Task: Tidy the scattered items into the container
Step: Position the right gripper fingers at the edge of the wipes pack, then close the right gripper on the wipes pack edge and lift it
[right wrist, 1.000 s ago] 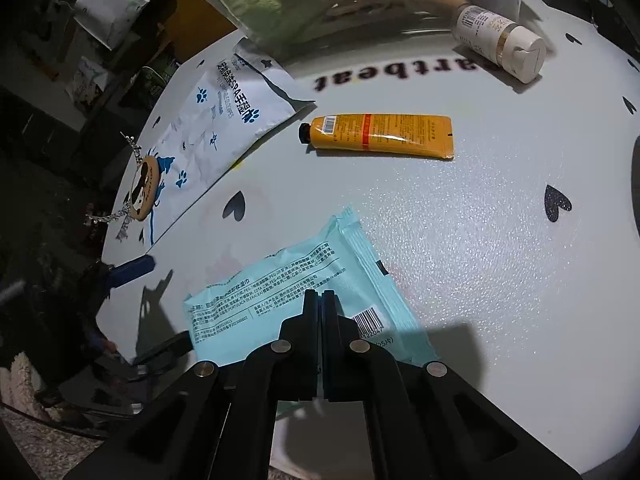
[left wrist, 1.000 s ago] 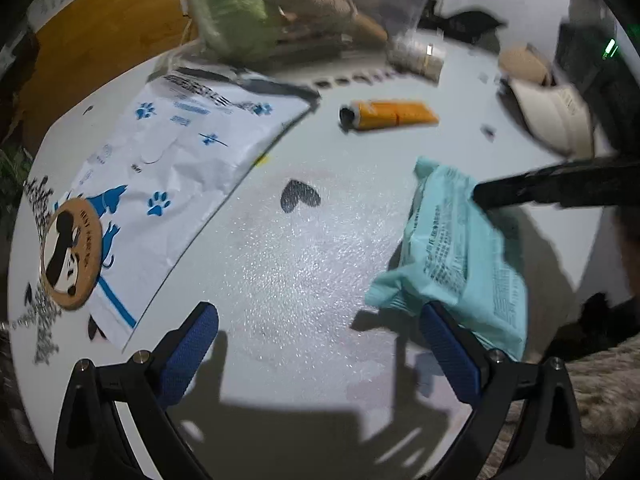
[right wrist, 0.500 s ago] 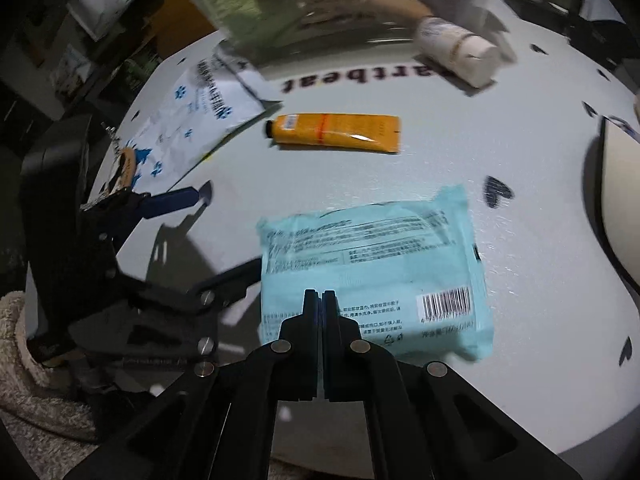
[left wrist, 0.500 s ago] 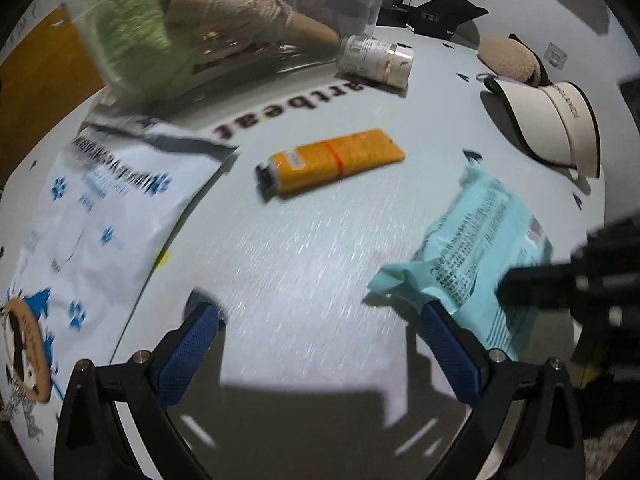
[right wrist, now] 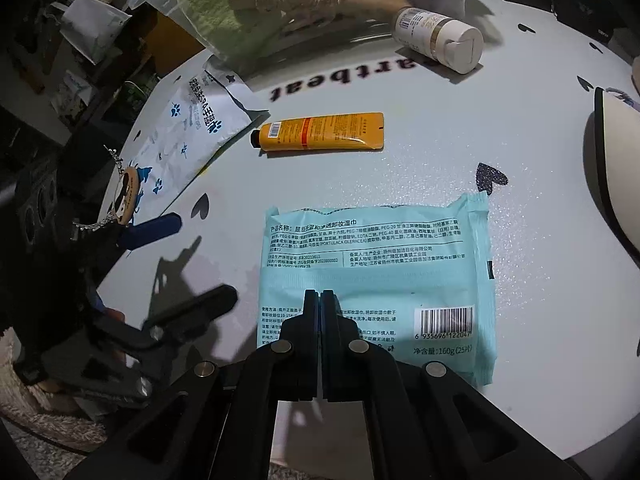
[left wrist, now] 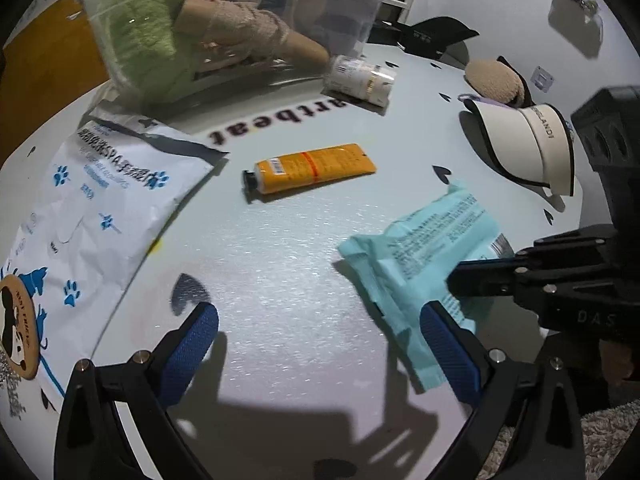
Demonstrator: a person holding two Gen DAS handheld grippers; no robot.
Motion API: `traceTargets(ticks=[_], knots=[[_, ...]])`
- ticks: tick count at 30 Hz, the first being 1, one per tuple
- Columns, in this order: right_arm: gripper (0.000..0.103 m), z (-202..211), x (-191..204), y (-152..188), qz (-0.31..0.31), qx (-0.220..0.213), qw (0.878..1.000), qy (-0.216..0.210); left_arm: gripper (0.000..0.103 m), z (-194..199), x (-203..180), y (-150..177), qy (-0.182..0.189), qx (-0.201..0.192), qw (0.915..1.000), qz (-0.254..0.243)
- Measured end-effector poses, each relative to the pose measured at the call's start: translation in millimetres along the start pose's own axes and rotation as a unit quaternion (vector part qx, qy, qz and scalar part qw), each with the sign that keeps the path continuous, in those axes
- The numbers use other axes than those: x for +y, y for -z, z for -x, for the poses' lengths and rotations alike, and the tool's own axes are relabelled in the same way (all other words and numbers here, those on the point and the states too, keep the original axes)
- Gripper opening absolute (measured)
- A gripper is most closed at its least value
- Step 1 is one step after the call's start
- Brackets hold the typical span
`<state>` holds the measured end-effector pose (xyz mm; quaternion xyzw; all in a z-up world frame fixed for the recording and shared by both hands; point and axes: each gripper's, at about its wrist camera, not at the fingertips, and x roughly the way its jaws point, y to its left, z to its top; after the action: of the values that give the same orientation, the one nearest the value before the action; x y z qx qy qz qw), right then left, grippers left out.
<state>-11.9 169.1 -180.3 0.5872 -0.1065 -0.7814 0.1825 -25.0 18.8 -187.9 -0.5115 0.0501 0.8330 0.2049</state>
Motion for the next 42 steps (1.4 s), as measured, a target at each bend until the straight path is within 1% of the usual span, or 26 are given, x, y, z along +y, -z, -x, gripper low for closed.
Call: traceTargets(ticks=[3, 6, 7, 8, 9, 10, 11, 12, 13, 14, 16, 19, 22, 24, 26, 28, 29, 31, 32, 33, 35, 40, 42], knots=[[0.000, -0.4, -1.8, -0.7, 0.001, 0.001, 1.000, -0.006, 0.101, -8.0, -10.4, -3.3, -0.012, 0.005, 0.9998, -0.017], [0.000, 2.4, -5.6, -3.7, -0.009, 0.009, 1.000, -0.020, 0.103, -19.9, -17.0, -4.3, -0.042, 0.023, 0.9983, -0.034], [0.000, 6.7, -6.8, -4.6, -0.011, 0.004, 1.000, -0.018, 0.103, -21.8, -17.1, -4.2, -0.045, 0.026, 0.9981, -0.034], [0.000, 16.3, -10.1, -4.9, -0.010, -0.019, 1.000, -0.016, 0.103, -23.5, -16.4, -3.9, -0.054, 0.029, 0.9976, -0.034], [0.004, 23.4, -14.0, -5.1, -0.013, -0.034, 0.999, -0.018, 0.103, -28.4, -16.0, -2.1, -0.074, 0.041, 0.9957, -0.039], [0.013, 30.2, -20.4, -4.9, -0.022, -0.043, 0.999, -0.020, 0.103, -31.5, -14.2, 0.8, -0.083, 0.047, 0.9946, -0.041], [0.037, 37.4, -32.1, -4.9, -0.041, -0.049, 0.998, -0.026, 0.103, -32.1, -9.4, 2.7, -0.080, 0.047, 0.9953, -0.030], [0.052, 42.0, -41.5, -4.3, -0.055, -0.053, 0.997, -0.026, 0.103, -33.3, -3.8, 3.5, -0.076, 0.055, 0.9955, -0.016], [0.070, 46.7, -51.9, -3.1, -0.071, -0.059, 0.995, -0.022, 0.103, -34.2, 2.1, 4.1, -0.070, 0.061, 0.9957, 0.000], [0.070, 51.4, -65.7, -1.0, -0.087, -0.065, 0.994, -0.020, 0.103, -33.7, 4.9, 4.4, -0.071, 0.060, 0.9956, 0.005], [0.070, 51.8, -91.0, 2.4, -0.121, -0.056, 0.990, -0.034, 0.102, -34.0, 4.7, 4.3, -0.078, 0.060, 0.9951, -0.003], [0.070, 47.0, -119.3, 6.8, -0.166, -0.044, 0.982, -0.080, 0.099, -30.2, 4.3, 2.8, -0.075, 0.056, 0.9956, -0.001], [0.070, 38.8, -133.5, 12.1, -0.181, -0.035, 0.976, -0.118, 0.099, -15.6, 1.1, -1.6, -0.067, 0.030, 0.9973, -0.002], [0.070, 32.4, -136.1, 14.4, -0.178, -0.026, 0.976, -0.124, 0.099, -5.2, -2.0, -6.2, -0.062, 0.011, 0.9980, -0.005], [0.070, 27.0, -134.7, 14.0, -0.170, -0.019, 0.976, -0.134, 0.099, 3.7, -7.7, -10.5, -0.051, -0.004, 0.9986, -0.011], [0.070, 24.0, -131.1, 11.2, -0.153, -0.016, 0.977, -0.147, 0.099, 2.3, -16.0, -15.1, -0.047, -0.003, 0.9985, -0.026], [0.070, 24.2, -130.5, 10.7, -0.141, -0.011, 0.979, -0.149, 0.099, -1.8, -20.0, -16.8, -0.051, 0.002, 0.9981, -0.035], [0.070, 21.6, -128.1, 7.4, -0.118, -0.002, 0.981, -0.152, 0.099, -16.2, -28.9, -17.9, -0.067, 0.026, 0.9958, -0.057], [0.070, 19.9, -126.5, 5.2, -0.106, 0.004, 0.982, -0.155, 0.102, -21.0, -31.8, -17.8, -0.074, 0.029, 0.9948, -0.063], [0.070, 18.0, -125.6, 3.6, -0.094, 0.010, 0.983, -0.158, 0.102, -22.6, -32.5, -18.4, -0.074, 0.028, 0.9948, -0.063], [0.070, 15.7, -123.6, -0.6, -0.071, 0.024, 0.983, -0.165, 0.102, -23.4, -32.9, -19.8, -0.076, 0.039, 0.9946, -0.059], [0.070, 4.8, -118.0, -13.4, -0.027, 0.077, 0.978, -0.194, 0.102, -22.0, -34.7, -16.4, -0.087, 0.040, 0.9939, -0.054], [0.070, -2.6, -113.7, -18.4, -0.014, 0.100, 0.971, -0.217, 0.102, -22.1, -35.2, -16.0, -0.089, 0.040, 0.9939, -0.051]])
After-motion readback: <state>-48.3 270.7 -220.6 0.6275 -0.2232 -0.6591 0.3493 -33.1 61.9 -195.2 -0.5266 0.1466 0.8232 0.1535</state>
